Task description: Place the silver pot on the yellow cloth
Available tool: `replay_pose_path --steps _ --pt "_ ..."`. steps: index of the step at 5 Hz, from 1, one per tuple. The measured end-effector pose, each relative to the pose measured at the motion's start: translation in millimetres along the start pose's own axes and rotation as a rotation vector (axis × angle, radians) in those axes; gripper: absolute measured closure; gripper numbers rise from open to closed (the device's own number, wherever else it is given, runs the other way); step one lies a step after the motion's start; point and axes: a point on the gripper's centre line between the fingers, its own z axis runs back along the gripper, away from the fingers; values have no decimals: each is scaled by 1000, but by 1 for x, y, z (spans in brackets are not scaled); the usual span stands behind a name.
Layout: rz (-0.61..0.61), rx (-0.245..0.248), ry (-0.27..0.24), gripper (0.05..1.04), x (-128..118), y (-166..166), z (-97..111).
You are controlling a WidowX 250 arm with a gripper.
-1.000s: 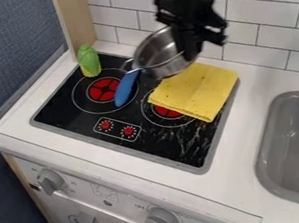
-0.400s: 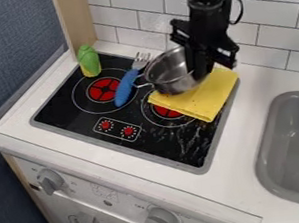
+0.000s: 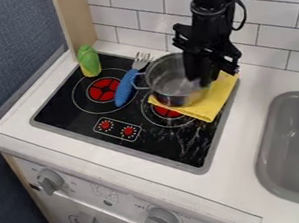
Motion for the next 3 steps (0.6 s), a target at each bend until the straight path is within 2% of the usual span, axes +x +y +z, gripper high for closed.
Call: replay_pose_path --steps 1,2,3 --pt "30 -42 -84 274 1 4 23" --pt "160 -31 -107 81 -16 21 45" --pt "257 -8 -76 81 -37 31 46"
